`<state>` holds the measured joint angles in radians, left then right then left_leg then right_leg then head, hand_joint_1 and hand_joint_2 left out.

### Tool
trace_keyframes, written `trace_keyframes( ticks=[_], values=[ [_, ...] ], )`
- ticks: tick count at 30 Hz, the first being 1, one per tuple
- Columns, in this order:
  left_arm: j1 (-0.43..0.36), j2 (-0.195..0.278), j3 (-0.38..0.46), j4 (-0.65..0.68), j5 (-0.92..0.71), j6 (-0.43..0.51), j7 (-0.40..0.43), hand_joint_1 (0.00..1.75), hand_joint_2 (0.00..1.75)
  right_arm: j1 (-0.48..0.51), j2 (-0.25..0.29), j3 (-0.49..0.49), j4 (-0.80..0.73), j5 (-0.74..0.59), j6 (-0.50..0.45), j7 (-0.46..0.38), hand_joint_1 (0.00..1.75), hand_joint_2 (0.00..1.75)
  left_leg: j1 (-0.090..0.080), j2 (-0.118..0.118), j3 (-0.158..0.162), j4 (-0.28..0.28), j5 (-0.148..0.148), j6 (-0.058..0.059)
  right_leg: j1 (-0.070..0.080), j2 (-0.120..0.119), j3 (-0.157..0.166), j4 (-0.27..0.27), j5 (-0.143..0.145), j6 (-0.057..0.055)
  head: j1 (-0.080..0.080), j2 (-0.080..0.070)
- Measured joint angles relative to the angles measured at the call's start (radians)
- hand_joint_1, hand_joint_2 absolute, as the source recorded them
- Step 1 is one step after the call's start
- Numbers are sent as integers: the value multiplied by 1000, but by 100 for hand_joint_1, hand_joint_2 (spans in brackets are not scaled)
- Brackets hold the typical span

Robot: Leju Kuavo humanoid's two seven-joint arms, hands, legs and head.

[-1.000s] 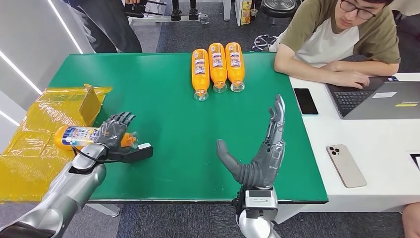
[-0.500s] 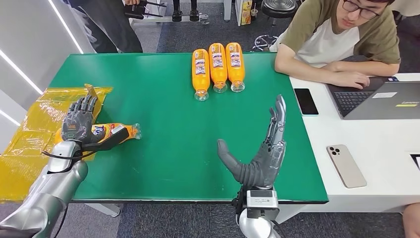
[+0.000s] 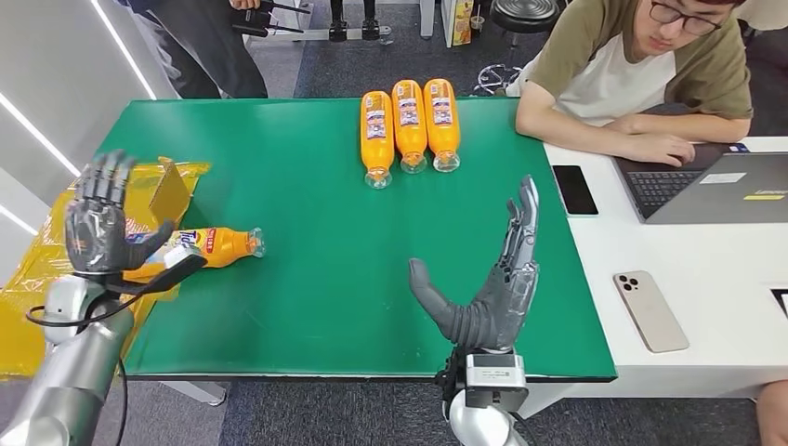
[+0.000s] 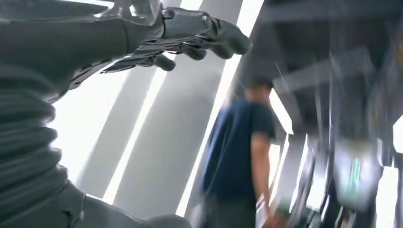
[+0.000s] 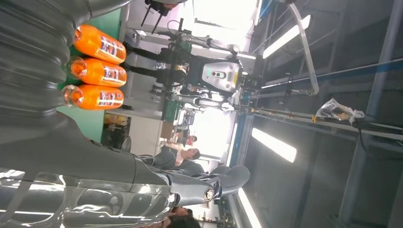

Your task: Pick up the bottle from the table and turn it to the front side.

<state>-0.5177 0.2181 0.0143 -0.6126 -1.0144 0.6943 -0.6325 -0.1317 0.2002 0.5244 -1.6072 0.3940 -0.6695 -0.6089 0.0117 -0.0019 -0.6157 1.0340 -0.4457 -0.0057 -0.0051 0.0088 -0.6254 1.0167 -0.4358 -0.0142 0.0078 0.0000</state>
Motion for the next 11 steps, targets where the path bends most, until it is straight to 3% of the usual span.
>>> trace_keyframes(
  ticks=[2,5,8,11],
  values=[
    [12,-39,7,-104,329,-5,-58,0,175,-1,-1,4,0,-3,0,3,0,175,0,0,0,0,0,0,0,0,0,0,0,0,0,0],
    [28,-110,-88,-263,737,-33,-67,0,175,-2,-2,11,3,-14,0,4,0,175,-1,-8,0,0,1,1,0,-7,3,-2,-1,2,0,0],
    [66,-195,-196,-406,905,-81,-71,0,175,-5,-4,21,10,-16,0,5,0,175,-1,-11,0,0,1,2,-1,-10,6,-2,-1,3,0,0],
    [108,-257,-265,-505,963,-118,-71,0,175,-6,-5,26,15,-12,0,7,0,175,-2,-8,0,1,0,3,-2,-7,5,-3,-1,4,0,0]
  ],
)
